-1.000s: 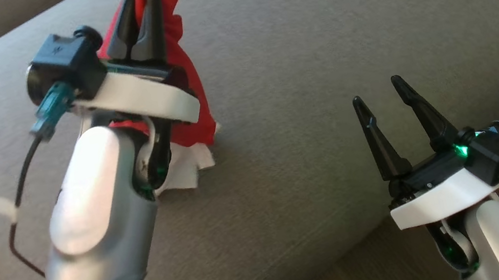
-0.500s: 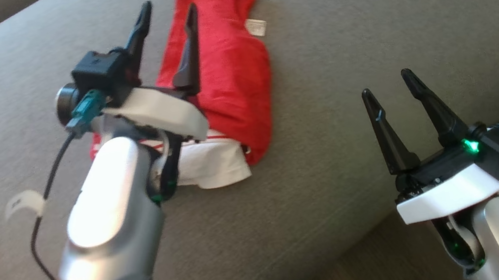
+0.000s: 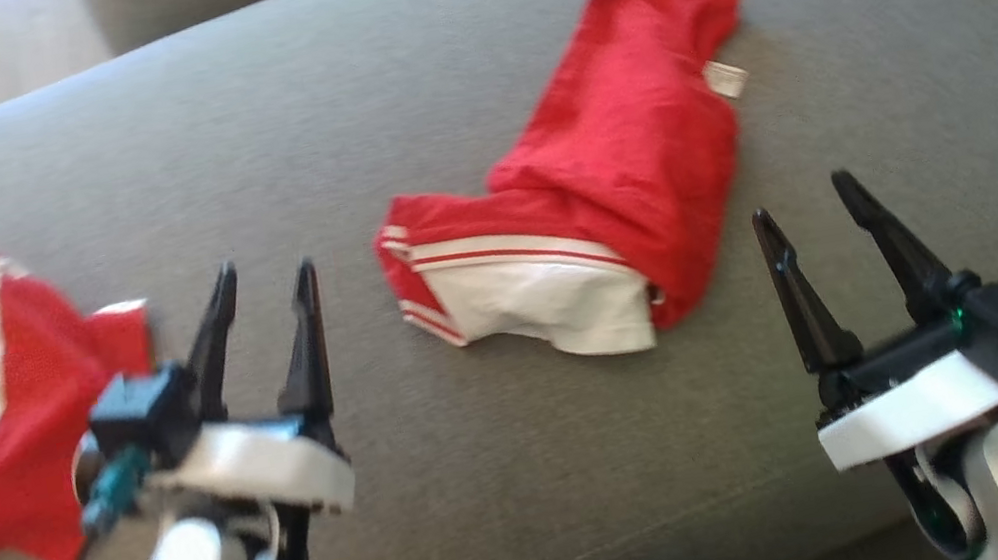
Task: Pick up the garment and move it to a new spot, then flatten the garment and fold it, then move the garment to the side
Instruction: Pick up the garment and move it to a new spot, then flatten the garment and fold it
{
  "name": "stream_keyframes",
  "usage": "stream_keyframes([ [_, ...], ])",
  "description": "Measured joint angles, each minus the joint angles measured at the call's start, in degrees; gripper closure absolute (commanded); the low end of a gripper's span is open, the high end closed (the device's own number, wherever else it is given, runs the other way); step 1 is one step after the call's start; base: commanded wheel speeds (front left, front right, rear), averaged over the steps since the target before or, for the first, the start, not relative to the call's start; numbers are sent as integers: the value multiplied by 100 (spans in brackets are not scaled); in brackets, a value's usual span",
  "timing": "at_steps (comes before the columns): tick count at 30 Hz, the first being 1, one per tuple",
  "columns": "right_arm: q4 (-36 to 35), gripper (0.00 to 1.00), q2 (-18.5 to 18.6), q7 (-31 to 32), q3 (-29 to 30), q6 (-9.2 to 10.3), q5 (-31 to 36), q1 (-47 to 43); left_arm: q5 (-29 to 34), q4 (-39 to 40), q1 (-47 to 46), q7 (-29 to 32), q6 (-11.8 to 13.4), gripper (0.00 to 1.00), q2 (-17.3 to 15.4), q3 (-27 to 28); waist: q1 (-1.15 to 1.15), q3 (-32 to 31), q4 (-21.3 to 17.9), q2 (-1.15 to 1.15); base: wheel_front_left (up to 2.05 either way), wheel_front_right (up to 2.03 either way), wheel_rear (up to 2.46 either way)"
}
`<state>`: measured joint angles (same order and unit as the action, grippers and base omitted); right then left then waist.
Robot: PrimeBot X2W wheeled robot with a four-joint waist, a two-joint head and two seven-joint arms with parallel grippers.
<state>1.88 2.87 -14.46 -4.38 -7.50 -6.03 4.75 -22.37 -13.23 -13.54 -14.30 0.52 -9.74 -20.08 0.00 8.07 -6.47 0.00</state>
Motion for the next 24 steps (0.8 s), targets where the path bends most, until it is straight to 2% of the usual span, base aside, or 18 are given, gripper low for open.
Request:
stream_keyframes([
  [4, 77, 0, 0, 0, 23, 0, 52, -102, 3, 135, 467, 1, 0, 0, 104, 116, 0, -114, 289, 0, 0, 0, 0],
  [10, 134, 0, 0, 0, 70, 0, 52, -109, 133, 257, 839, 0, -3, 0, 461, 291, 0, -283, 680, 0, 0, 0, 0],
  [18, 313, 0, 0, 0, -181, 0, 68, -103, 438, 254, 837, 0, -155, 0, 612, 398, 0, -326, 835, 0, 0, 0, 0],
  [24, 980, 0, 0, 35, -597, -1, 169, 14, 495, 207, 838, 0, -230, 0, 647, 431, 0, -236, 941, 0, 0, 0, 0],
])
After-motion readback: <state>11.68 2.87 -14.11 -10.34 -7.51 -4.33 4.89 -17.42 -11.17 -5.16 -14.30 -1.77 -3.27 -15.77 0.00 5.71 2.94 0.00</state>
